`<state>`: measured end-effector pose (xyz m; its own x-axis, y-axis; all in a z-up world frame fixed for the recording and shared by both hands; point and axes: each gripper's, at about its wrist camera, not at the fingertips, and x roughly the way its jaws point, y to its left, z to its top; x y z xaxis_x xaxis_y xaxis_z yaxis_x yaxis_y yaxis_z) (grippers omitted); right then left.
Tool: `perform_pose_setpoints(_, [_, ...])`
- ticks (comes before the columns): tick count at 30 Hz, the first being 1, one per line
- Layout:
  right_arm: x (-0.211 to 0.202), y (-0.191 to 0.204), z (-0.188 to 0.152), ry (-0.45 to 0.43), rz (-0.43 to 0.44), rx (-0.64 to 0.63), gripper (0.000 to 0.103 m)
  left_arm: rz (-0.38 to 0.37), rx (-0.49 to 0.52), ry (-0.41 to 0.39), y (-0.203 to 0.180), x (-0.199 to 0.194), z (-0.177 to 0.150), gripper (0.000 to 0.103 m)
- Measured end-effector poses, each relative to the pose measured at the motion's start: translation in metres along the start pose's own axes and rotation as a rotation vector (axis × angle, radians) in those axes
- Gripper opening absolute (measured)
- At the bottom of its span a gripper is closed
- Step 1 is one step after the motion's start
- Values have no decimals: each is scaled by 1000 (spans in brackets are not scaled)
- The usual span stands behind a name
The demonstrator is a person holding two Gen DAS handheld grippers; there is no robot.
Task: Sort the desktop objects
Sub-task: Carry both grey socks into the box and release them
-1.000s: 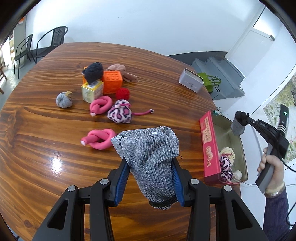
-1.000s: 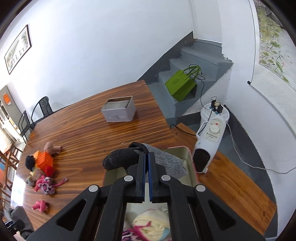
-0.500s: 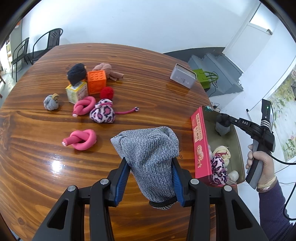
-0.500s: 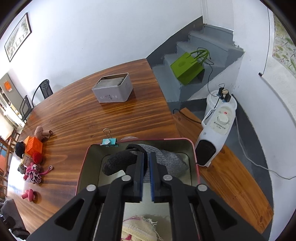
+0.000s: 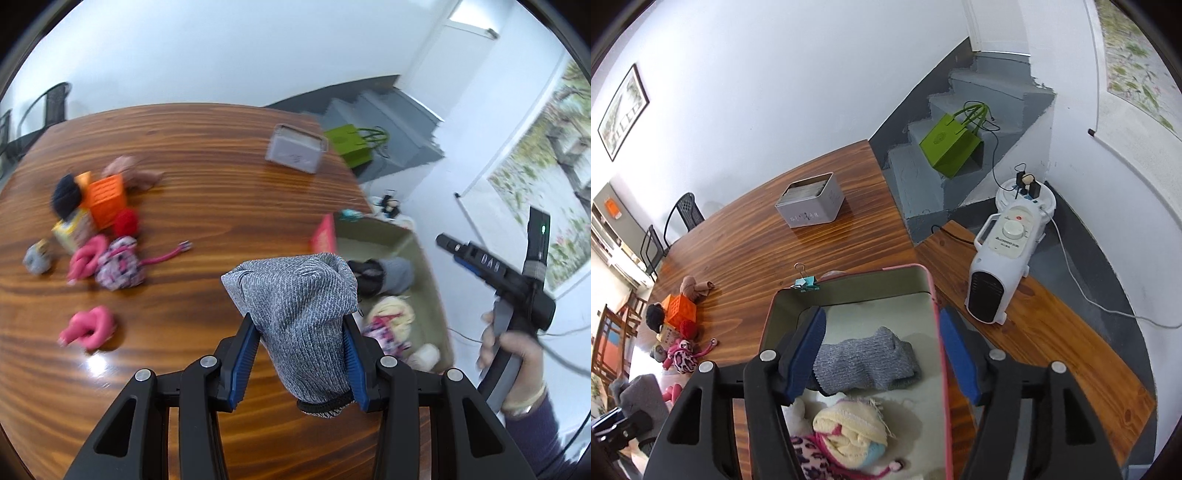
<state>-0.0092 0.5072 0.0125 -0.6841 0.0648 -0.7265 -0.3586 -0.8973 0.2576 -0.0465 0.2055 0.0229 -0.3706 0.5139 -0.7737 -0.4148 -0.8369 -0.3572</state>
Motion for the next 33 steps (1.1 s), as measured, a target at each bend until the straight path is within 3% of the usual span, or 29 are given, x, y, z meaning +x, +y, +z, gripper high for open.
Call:
perform_pose_setpoints(10, [-37, -23, -21, -18, -20, 50, 69, -79, 144, -31, -70, 40, 54, 46])
perform_pose_setpoints(12, [-42, -26, -23, -23, -24, 60, 69, -72, 178, -33, -83, 53, 64, 52])
perform_pose_setpoints(14, [-45, -28, -24, -26, -28, 66, 69, -57, 187, -33, -88, 64, 70, 72])
perform_pose_setpoints(15, [-46, -28, -24, -27, -31, 67, 69, -45, 184, -34, -88, 69, 72, 74])
perform_pose_setpoints(25, [-36, -19, -30, 2, -7, 74, 69, 8, 81, 9, -42, 69, 62, 74])
perform_pose_setpoints(33, [-24, 20, -31, 22, 51, 14, 69, 52, -12, 6, 6, 46, 41, 74])
